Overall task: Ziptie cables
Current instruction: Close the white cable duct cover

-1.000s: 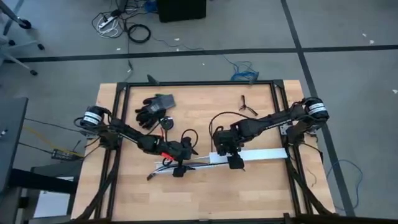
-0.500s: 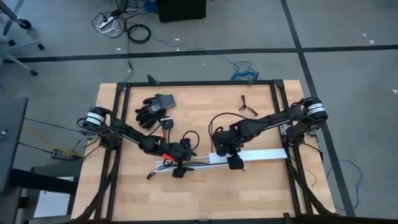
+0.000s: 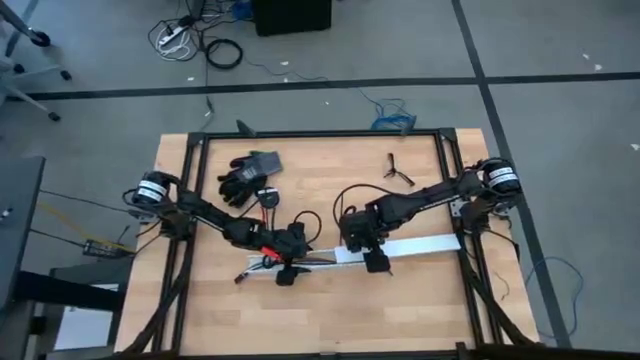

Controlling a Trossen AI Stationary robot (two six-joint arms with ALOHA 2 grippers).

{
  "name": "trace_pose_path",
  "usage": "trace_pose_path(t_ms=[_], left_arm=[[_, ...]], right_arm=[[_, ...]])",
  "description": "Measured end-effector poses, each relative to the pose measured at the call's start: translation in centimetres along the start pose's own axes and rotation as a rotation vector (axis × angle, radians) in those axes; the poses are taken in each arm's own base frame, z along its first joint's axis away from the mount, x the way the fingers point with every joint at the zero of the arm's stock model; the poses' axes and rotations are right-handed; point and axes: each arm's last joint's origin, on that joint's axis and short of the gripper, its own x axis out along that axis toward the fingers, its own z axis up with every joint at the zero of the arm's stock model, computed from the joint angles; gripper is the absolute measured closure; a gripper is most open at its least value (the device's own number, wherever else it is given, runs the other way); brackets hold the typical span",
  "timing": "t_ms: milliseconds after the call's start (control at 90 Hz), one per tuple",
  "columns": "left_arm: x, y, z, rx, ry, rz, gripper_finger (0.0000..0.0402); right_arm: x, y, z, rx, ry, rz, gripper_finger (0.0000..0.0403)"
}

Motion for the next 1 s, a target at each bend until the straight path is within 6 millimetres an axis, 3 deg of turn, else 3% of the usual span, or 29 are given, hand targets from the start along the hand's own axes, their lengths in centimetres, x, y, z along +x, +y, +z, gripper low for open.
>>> trace_pose_path(t_ms=[667, 1000], left_arm=[[0.06, 0.90, -0.10, -0.099, 0.002, 0.027, 0.0113], [0.05, 0.87, -0.06, -0.094, 0.000, 0.021, 0.0160]], right_arm=[[-0.10, -0.70, -0.19, 0.054, 0.023, 0.010, 0.0168], [-0.14, -0.95, -0.21, 0.072, 0.024, 0.009, 0.0168]])
